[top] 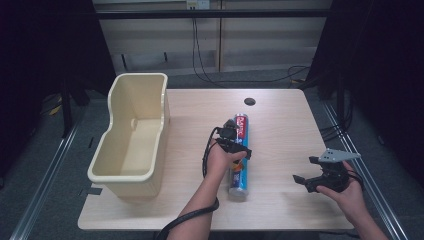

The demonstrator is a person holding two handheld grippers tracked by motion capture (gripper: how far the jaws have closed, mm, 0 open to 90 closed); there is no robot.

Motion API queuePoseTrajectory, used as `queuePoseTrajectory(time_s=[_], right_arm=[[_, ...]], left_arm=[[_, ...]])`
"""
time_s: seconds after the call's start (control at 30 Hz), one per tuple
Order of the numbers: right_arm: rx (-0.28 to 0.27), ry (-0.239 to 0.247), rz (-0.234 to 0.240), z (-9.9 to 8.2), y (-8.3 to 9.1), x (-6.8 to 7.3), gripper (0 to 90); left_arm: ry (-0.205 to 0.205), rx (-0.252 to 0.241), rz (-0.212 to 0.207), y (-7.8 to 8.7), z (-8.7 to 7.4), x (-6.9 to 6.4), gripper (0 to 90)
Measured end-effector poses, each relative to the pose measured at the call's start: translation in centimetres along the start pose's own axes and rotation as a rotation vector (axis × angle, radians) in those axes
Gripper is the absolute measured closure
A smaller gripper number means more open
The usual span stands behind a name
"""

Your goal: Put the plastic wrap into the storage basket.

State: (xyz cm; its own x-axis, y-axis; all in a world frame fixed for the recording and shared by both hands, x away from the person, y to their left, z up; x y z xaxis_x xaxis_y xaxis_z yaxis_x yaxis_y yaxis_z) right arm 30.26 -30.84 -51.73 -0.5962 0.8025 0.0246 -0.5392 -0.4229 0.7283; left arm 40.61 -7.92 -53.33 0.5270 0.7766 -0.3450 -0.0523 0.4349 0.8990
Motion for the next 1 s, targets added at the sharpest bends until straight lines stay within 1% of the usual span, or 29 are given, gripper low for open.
queuePoseTrajectory(time_s=[0.13, 0.17, 0.2, 0.23, 0.37, 0.4, 0.47, 0.5, 0.53, 0.57, 0.63, 0.67, 0.7, 0.8, 0.83, 0.87, 0.9, 0.93, 0.97, 1.0], right_arm=[[0.000, -0.012, -0.001, 0.0, 0.0, -0.2, 4.0], [0.000, -0.013, -0.003, 0.0, 0.0, -0.2, 4.1], [0.000, -0.014, -0.006, -0.1, 0.1, -0.2, 4.2], [-0.001, -0.017, -0.006, -0.1, 0.1, -0.2, 4.3], [0.000, -0.020, -0.003, -0.1, 0.0, -0.2, 4.3], [0.000, -0.014, -0.001, -0.1, 0.0, -0.2, 4.6], [-0.001, -0.016, -0.001, -0.1, 0.0, -0.2, 4.7], [-0.002, -0.023, -0.007, 0.0, 0.0, -0.3, 4.7], [-0.006, -0.018, -0.004, 0.0, 0.0, -0.3, 4.7], [-0.008, -0.019, -0.009, 0.0, 0.1, -0.4, 4.7], [-0.007, -0.027, -0.004, 0.0, 0.2, -0.4, 4.7], [-0.009, -0.027, -0.003, 0.0, 0.2, -0.4, 4.7], [-0.012, -0.028, -0.003, 0.0, 0.2, -0.5, 4.8], [-0.011, -0.026, -0.004, 0.0, 0.2, -0.5, 4.8], [-0.010, -0.025, -0.003, 0.0, 0.2, -0.5, 4.9], [-0.009, -0.025, -0.004, 0.0, 0.2, -0.5, 4.9], [-0.010, -0.030, -0.007, 0.0, 0.2, -0.6, 4.9], [-0.009, -0.033, -0.008, -0.1, 0.2, -0.6, 4.9], [-0.007, -0.033, -0.003, -0.1, 0.2, -0.6, 4.9], [-0.009, -0.032, -0.002, 0.0, 0.2, -0.6, 5.0]], left_arm=[[0.012, -0.007, -0.002, -0.4, 0.2, -0.1, 9.3], [0.009, 0.008, 0.003, -0.5, 0.1, 0.0, 9.4], [0.007, -0.003, 0.000, -0.6, 0.3, 0.0, 9.5], [0.007, -0.003, 0.000, -0.6, 0.3, 0.0, 9.7], [0.020, 0.017, 0.001, -0.8, 0.2, 0.0, 10.6], [0.023, 0.023, -0.010, -0.9, 0.2, -0.1, 12.5], [0.022, 0.019, -0.014, -0.8, 0.2, 0.0, 13.2], [0.027, 0.017, -0.024, -0.7, 0.2, 0.0, 13.9], [0.036, 0.014, -0.024, -0.7, 0.2, 0.0, 14.3], [0.043, 0.022, -0.019, -0.5, 0.2, 0.2, 14.4], [0.055, 0.023, -0.019, -0.3, 0.2, 0.3, 14.9], [0.058, 0.023, -0.010, -0.2, 0.3, 0.4, 14.9], [0.063, 0.024, -0.009, -0.1, 0.3, 0.5, 15.0], [0.064, 0.025, 0.003, 0.1, 0.4, 0.8, 15.5], [0.073, 0.019, 0.013, 0.2, 0.4, 1.0, 15.5], [0.086, 0.013, 0.013, 0.2, 0.4, 1.1, 15.6], [0.095, 0.031, 0.021, 0.3, 0.2, 1.4, 16.1], [0.101, 0.021, 0.024, 0.2, 0.3, 1.6, 16.1], [0.104, 0.027, 0.028, 0.3, 0.3, 1.7, 16.2], [0.102, 0.019, 0.021, 0.2, 0.3, 1.8, 17.8]])
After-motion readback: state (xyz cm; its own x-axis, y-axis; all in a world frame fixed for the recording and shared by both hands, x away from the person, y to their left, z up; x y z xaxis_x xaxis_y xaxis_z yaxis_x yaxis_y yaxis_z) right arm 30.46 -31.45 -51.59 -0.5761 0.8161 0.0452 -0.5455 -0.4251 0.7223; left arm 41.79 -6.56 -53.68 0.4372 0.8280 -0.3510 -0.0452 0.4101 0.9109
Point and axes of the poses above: each handheld gripper's, and its own axes: y roughly backward along the jaws, z roughly out of its top, x roughly to its left, the point moved 8 cm from there along -y, roughly forward along the jaws, and after that the axes turned 8 degrees about x, right-handed, at the moved point
